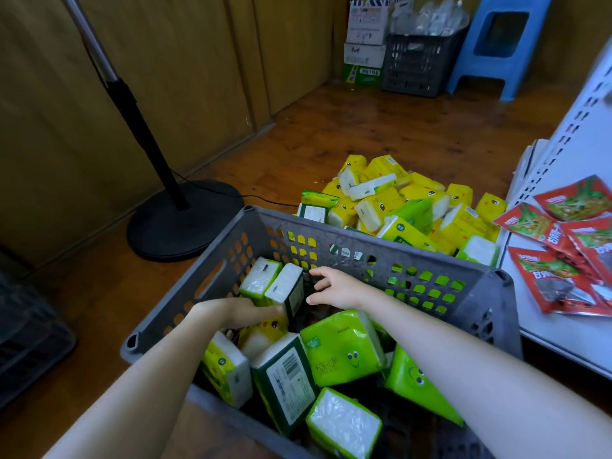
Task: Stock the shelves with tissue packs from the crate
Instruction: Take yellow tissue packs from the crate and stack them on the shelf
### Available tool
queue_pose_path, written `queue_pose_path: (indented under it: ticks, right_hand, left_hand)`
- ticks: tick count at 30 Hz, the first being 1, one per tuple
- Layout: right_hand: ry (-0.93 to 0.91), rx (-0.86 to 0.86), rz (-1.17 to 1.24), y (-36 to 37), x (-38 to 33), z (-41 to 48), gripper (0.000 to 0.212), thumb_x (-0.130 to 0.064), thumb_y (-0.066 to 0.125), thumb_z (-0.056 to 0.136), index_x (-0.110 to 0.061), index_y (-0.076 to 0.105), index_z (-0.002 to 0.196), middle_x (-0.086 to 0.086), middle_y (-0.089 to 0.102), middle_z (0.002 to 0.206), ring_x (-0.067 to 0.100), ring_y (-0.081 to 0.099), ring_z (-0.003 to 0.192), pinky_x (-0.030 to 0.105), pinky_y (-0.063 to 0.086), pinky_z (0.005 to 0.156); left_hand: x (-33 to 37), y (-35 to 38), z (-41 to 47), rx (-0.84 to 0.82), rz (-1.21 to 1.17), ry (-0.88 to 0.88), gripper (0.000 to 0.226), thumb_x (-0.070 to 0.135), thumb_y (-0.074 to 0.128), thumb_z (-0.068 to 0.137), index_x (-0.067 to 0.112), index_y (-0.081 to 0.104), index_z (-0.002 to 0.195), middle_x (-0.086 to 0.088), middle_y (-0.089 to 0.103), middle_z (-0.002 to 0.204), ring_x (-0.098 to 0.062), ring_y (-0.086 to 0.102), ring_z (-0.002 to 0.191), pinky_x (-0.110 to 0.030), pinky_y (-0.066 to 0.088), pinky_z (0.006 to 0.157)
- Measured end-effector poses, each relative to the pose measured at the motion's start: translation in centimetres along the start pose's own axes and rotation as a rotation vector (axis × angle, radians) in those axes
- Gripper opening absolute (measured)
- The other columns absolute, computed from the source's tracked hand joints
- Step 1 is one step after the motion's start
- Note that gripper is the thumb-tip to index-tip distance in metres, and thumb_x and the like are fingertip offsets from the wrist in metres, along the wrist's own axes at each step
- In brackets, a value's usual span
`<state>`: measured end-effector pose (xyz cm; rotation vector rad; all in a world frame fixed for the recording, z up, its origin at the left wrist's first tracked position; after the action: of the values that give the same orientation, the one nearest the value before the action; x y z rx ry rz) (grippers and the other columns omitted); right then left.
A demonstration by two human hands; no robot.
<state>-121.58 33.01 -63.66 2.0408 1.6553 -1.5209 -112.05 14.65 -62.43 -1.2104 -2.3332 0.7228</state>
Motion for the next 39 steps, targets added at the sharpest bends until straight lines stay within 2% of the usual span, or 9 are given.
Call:
queue_pose_path:
  ticks: [3, 7, 11, 14, 20, 23, 28, 33, 39]
  right_hand:
    - [-0.003, -0.008, 0.021, -0.3, 0.0, -0.1, 0.076, -0.033, 0.069, 0.082, -0.026, 0.026, 0.145, 0.005, 0.045, 0.140, 0.022, 0.050, 0.121, 0.035, 0.040, 0.102]
    - [-0.022, 0.018, 0.055, -0.7, -0.3, -0.6, 0.074, -0.039, 0.066, 0.083, -0.025, 0.028, 0.145, 0.006, 0.045, 0.140, 0.022, 0.047, 0.124, 0.032, 0.036, 0.101]
    - [0.030, 0.036, 0.149, -1.0, -0.8, -1.0, 0.072, -0.048, 0.059, 0.085, -0.024, 0.027, 0.144, 0.003, 0.041, 0.143, 0.021, 0.048, 0.124, 0.033, 0.038, 0.101]
    - [0.120, -0.052, 0.384, -1.0, -1.8, -1.7, 0.062, -0.055, 0.053, 0.087, -0.027, 0.033, 0.139, 0.007, 0.042, 0.141, 0.025, 0.050, 0.120, 0.040, 0.044, 0.098]
    - [0.158, -0.193, 0.714, -1.5, -3.4, -3.0, 0.045, -0.061, 0.048, 0.085, -0.022, 0.054, 0.107, 0.010, 0.055, 0.112, 0.028, 0.056, 0.103, 0.047, 0.050, 0.087]
    - [0.119, -0.180, 0.919, -1.6, -4.0, -3.2, 0.040, -0.048, 0.055, 0.087, -0.016, 0.054, 0.111, 0.013, 0.059, 0.111, 0.030, 0.060, 0.098, 0.044, 0.052, 0.079]
    - [0.055, -0.081, 0.934, -0.8, -4.5, -3.5, 0.009, -0.022, 0.060, 0.089, -0.019, 0.056, 0.097, 0.007, 0.059, 0.101, 0.024, 0.060, 0.086, 0.039, 0.054, 0.072]
    - [-0.101, -0.066, 0.854, -1.4, -5.5, -3.5, 0.041, -0.011, 0.059, 0.088, -0.033, 0.046, 0.121, -0.003, 0.059, 0.104, 0.019, 0.056, 0.091, 0.033, 0.050, 0.069]
    - [-0.233, -0.035, 0.789, -2.9, -5.8, -3.3, 0.050, -0.002, 0.055, 0.088, -0.033, 0.042, 0.125, -0.003, 0.057, 0.108, 0.022, 0.052, 0.102, 0.033, 0.042, 0.079]
  left_hand:
    - [0.1, -1.7, -1.3, 0.017, -0.126, 0.051, 0.088, 0.082, 0.031, 0.075, 0.022, 0.044, 0.139, -0.001, 0.038, 0.149, -0.022, 0.036, 0.135, -0.036, 0.028, 0.110]
    - [-0.7, -3.9, -3.3, 0.113, -0.273, 0.095, 0.116, 0.100, 0.031, 0.048, 0.026, 0.049, 0.136, 0.001, 0.037, 0.149, -0.021, 0.035, 0.136, -0.041, 0.024, 0.112]
    - [-0.5, -5.0, -4.6, 0.144, -0.525, 0.210, 0.089, 0.088, 0.036, 0.065, 0.027, 0.054, 0.128, 0.004, 0.046, 0.140, -0.021, 0.042, 0.130, -0.043, 0.023, 0.114]
    - [-0.1, -5.3, -5.0, 0.204, -0.676, 0.293, 0.095, 0.089, 0.046, 0.049, 0.024, 0.065, 0.117, 0.002, 0.059, 0.129, -0.021, 0.052, 0.120, -0.047, 0.028, 0.112]
    - [1.5, -6.0, -7.3, 0.288, -0.864, 0.496, 0.046, 0.057, 0.035, 0.092, 0.027, 0.068, 0.105, 0.003, 0.067, 0.114, -0.020, 0.058, 0.112, -0.042, 0.039, 0.106]
    - [2.5, -6.1, -8.0, 0.318, -0.894, 0.558, 0.044, 0.049, 0.033, 0.095, 0.022, 0.061, 0.117, 0.010, 0.060, 0.119, -0.014, 0.053, 0.117, -0.039, 0.040, 0.104]
    - [2.9, -5.8, -7.7, 0.482, -0.941, 0.632, 0.032, 0.040, 0.039, 0.098, 0.033, 0.047, 0.128, 0.004, 0.059, 0.112, -0.020, 0.054, 0.115, -0.041, 0.045, 0.095]
    - [2.6, -6.3, -6.6, 0.682, -0.877, 0.565, 0.053, 0.034, 0.045, 0.097, 0.024, 0.028, 0.146, -0.002, 0.057, 0.116, -0.022, 0.056, 0.112, -0.035, 0.046, 0.093]
    - [1.7, -6.2, -6.2, 0.559, -1.111, 0.597, 0.061, 0.036, 0.055, 0.092, 0.023, 0.030, 0.146, -0.002, 0.056, 0.130, -0.010, 0.063, 0.100, -0.014, 0.051, 0.066]
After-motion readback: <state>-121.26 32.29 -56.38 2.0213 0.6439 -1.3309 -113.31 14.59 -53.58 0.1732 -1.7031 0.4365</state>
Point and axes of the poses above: each hand's wrist, its own z-axis towards the middle knuckle, its own y-axis out of the palm, x = y × z, the point moved 1 cm from there along z, towards the middle knuckle
